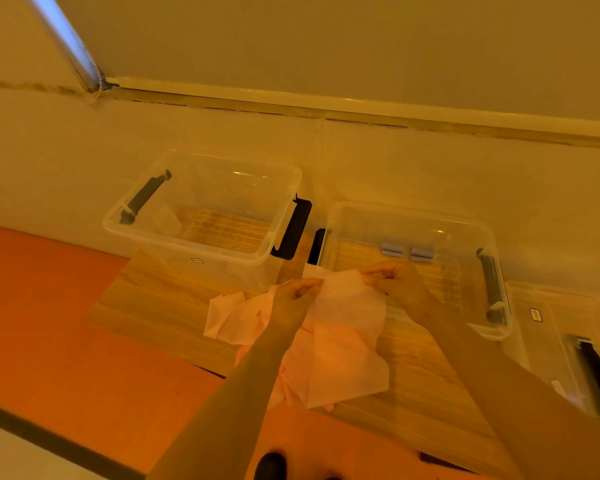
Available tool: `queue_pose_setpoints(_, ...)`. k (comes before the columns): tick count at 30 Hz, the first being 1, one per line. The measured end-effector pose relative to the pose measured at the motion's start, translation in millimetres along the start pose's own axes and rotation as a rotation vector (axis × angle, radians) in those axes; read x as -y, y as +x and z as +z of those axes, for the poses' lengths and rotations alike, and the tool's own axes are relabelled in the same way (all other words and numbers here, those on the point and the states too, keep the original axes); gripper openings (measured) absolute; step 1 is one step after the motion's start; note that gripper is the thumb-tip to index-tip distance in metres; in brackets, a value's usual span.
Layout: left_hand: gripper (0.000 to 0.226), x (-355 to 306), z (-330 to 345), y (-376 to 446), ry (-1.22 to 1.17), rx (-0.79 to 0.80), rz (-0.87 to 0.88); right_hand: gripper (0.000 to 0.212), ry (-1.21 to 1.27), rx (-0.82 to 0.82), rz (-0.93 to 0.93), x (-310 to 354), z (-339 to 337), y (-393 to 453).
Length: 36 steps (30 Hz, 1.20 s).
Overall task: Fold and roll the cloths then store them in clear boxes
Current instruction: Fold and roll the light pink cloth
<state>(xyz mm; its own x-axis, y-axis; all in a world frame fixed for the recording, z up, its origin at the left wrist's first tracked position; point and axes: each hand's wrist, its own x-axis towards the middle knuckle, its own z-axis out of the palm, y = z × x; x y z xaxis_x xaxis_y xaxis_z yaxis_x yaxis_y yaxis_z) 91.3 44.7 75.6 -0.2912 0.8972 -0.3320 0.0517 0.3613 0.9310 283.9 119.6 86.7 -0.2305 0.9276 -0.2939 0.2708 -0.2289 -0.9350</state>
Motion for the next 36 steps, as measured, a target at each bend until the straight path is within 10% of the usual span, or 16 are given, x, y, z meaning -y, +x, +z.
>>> queue_pose_setpoints(36, 0.022, -150, -34, -33, -0.010, -0.047, 0.351, 0.013, 0.060, -0.193, -0.317, 136, -31, -49)
